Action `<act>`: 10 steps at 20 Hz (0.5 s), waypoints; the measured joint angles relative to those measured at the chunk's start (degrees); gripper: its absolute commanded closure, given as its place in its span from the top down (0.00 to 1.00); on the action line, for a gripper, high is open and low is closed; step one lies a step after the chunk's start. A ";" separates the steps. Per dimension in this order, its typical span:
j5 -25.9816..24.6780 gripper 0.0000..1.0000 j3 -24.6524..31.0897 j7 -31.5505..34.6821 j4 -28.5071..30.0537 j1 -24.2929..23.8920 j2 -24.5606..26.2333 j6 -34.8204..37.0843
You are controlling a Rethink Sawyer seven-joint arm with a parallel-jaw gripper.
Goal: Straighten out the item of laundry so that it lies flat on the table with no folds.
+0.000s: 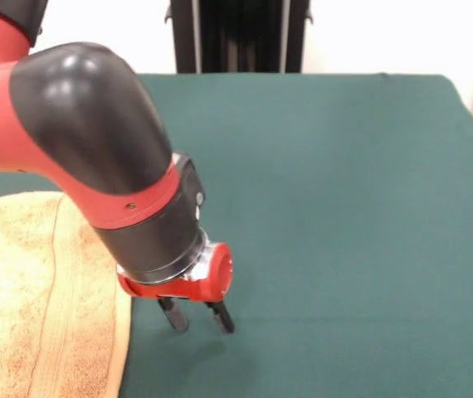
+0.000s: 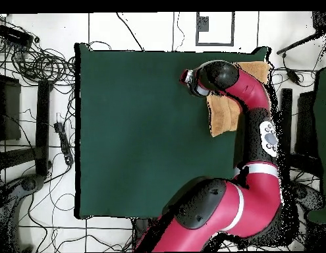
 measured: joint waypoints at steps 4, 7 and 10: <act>-1.20 1.00 -3.68 0.00 0.44 2.11 -1.13 -2.57; -1.62 1.00 -5.63 0.00 1.30 3.06 -2.14 -3.25; -1.69 1.00 -7.63 0.00 2.02 3.85 -3.46 -3.42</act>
